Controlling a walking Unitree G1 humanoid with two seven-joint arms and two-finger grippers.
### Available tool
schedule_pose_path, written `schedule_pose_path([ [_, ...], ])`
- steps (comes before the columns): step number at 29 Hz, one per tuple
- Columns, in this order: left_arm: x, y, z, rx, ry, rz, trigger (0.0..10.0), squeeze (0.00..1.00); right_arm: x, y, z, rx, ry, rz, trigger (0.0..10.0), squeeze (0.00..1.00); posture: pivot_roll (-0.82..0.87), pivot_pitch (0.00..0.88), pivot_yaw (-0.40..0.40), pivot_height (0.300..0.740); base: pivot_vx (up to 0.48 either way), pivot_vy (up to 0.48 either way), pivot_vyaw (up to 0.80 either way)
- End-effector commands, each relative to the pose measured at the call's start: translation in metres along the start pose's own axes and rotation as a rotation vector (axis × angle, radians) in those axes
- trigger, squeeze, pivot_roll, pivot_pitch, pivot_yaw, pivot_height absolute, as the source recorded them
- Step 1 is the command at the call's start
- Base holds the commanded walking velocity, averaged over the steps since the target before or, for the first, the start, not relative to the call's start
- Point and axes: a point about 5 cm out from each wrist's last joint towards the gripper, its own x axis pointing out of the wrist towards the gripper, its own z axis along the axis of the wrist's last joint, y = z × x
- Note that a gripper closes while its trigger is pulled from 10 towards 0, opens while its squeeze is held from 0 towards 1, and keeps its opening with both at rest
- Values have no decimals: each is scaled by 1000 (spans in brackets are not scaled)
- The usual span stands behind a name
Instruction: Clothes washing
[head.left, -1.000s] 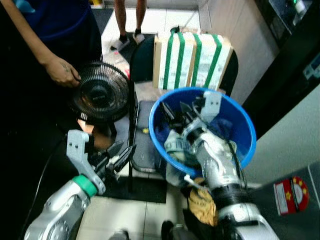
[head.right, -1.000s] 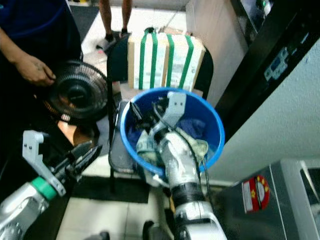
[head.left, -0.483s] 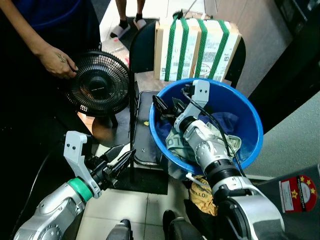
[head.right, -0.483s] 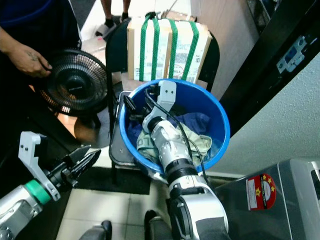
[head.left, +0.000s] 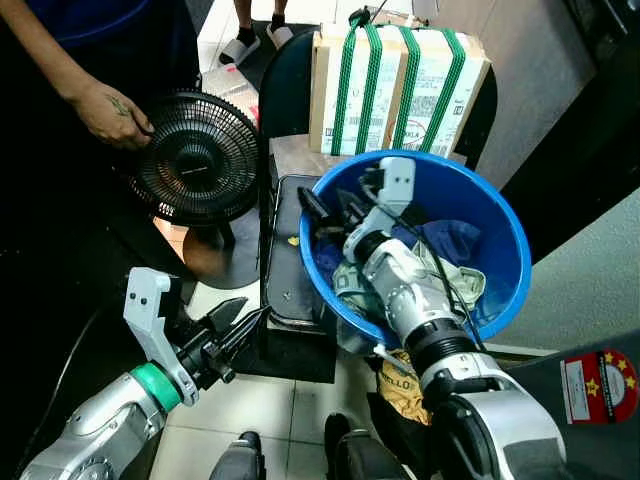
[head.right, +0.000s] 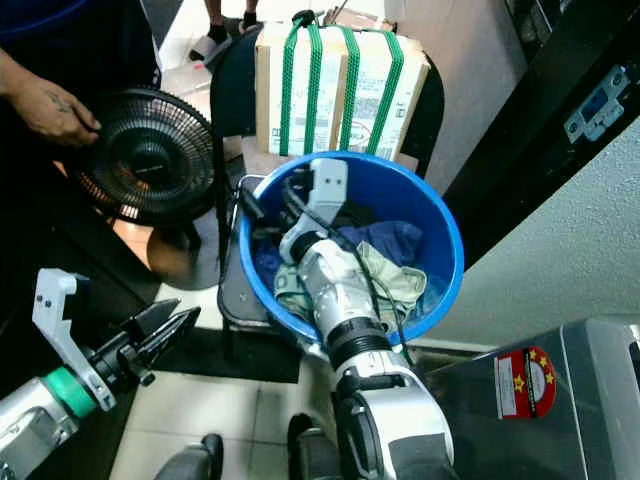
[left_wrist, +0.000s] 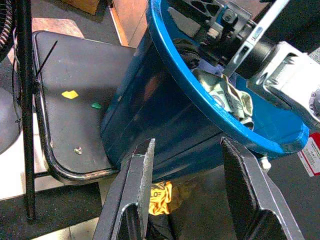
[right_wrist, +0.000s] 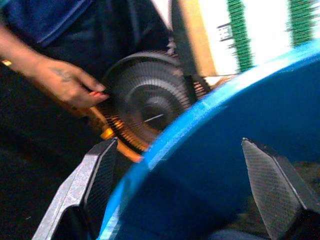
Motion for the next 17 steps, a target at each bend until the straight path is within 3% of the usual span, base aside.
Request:
schedule_pose_path([
  [1, -4, -2, -1, -7, 19, -10, 10000, 0, -10, -10, -14, 24, 27, -31, 10000, 0, 131, 335, 54, 740, 0, 0, 0],
  [6, -3, -3, -1, -10, 27, -23, 10000, 0, -24, -27, -17, 14, 44, -67, 10000, 0, 129, 332, 59, 740, 0, 0, 0],
  [17, -1, -1, 0, -11, 40, -35, 10000, 0, -49, -37, -38, 72, 87, -95, 10000, 0, 131, 327, 69, 740, 0, 0, 0],
])
